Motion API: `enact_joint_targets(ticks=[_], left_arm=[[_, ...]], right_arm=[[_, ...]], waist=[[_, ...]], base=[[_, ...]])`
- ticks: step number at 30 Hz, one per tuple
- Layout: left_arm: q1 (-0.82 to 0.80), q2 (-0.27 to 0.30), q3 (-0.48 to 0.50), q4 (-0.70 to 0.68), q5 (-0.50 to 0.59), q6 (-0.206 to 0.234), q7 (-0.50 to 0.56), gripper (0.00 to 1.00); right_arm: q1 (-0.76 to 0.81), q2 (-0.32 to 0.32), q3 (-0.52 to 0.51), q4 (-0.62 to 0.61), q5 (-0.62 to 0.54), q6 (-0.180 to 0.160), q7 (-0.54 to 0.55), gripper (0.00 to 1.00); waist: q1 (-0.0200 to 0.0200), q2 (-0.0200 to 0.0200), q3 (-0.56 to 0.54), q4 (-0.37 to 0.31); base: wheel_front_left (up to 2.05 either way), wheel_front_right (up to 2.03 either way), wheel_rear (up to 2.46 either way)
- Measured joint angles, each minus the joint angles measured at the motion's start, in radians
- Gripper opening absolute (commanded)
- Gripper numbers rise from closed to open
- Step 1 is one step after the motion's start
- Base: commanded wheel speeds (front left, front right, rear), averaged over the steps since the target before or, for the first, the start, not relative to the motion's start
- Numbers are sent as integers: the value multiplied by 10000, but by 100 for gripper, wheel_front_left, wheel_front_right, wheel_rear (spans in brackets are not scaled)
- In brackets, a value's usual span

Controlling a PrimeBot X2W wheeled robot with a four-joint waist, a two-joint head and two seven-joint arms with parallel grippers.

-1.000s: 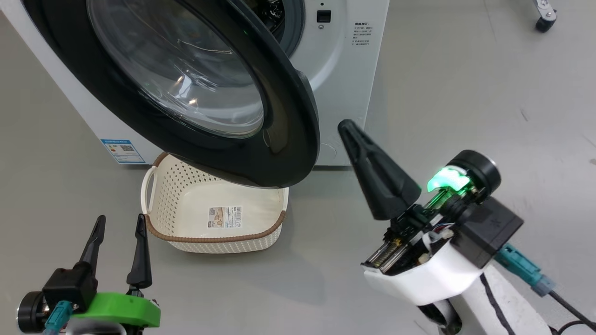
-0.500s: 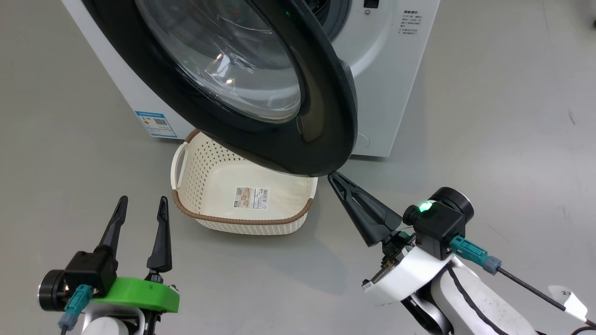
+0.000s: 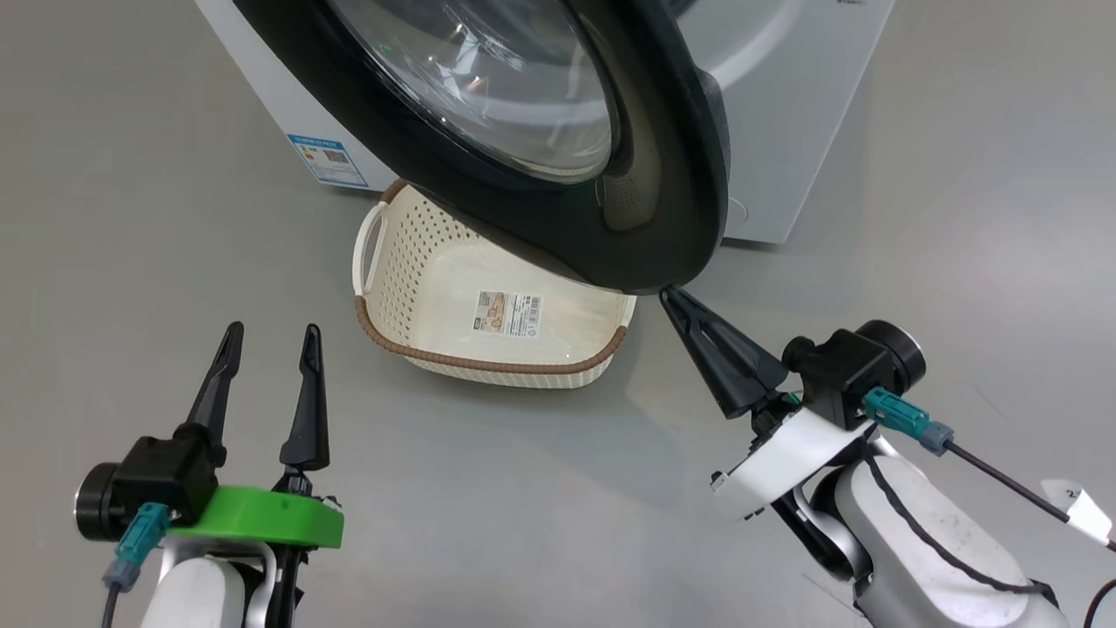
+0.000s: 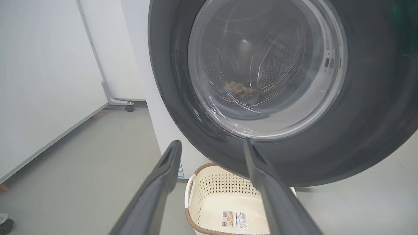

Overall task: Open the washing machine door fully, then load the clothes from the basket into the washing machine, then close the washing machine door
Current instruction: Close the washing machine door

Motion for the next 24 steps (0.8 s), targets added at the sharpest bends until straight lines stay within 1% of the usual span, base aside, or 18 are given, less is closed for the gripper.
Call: enact_joint_targets(ticks=[11,15,24], left_arm=[[-683,-65,-111,-100,-297,-2,0,100],[-990,-94,-109,-102,-359,-2,0,100],[-1321,-136,-244,-115,-639,-4,0,100]], right_arm=[[-1262,-92,-477,447,46,0,-12,0],[-1658,-100,-571,667,75,71,-33,0],[-2537,-211,-1375,1072,165,44,-207,0]], waist=[[0,0,1041,240],[1,0,1354,287],[1,0,1818,312]], base=[[0,0,0],[0,0,0],[0,0,0]])
